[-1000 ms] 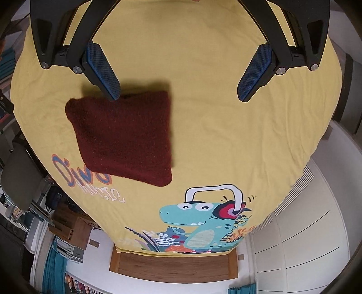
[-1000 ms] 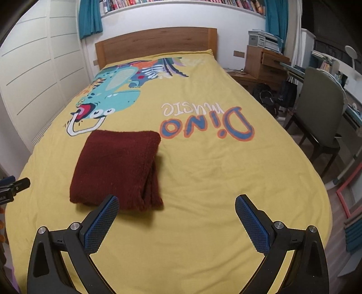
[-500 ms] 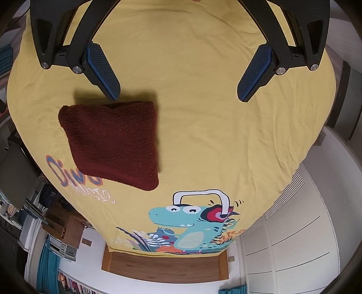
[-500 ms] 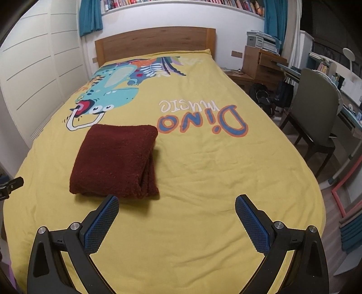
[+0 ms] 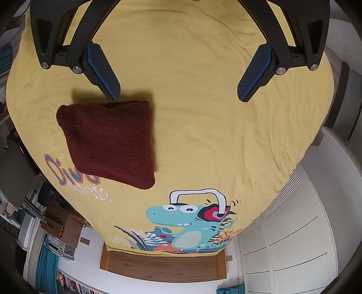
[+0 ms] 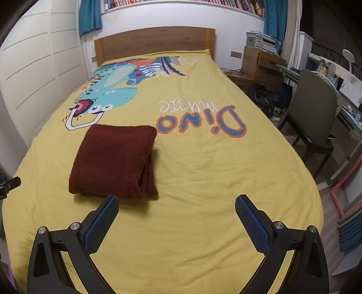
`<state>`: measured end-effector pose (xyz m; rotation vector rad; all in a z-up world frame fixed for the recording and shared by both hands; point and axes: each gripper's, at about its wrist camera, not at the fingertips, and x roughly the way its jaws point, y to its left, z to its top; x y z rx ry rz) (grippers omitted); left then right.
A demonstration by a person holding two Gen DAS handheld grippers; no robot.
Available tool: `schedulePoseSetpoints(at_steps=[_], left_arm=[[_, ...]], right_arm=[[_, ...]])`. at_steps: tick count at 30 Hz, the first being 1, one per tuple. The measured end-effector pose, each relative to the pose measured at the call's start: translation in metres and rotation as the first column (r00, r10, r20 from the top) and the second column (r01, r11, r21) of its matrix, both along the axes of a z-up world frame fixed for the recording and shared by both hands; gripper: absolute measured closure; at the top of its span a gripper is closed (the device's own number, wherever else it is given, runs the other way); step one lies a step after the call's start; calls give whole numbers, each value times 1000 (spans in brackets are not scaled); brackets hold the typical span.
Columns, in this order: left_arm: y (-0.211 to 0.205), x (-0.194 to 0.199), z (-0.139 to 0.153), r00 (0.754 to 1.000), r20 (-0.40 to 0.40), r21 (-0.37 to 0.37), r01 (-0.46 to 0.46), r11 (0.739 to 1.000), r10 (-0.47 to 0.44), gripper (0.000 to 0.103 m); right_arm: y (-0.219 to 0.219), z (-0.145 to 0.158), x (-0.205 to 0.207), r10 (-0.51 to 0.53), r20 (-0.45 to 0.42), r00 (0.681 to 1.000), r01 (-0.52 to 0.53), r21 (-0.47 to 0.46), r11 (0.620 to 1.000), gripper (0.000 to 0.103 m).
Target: Fold small clothes
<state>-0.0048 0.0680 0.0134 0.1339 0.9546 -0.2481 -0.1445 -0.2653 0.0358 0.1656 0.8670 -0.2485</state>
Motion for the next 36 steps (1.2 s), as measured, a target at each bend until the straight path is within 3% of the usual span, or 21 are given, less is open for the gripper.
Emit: schedulePoseSetpoints(at_steps=[36], left_arm=[[2, 1, -3, 1000, -27, 10, 16, 1000, -15, 1]], right_arm=[[-5, 2, 2, 14, -15, 1000, -14, -6, 1000, 1]])
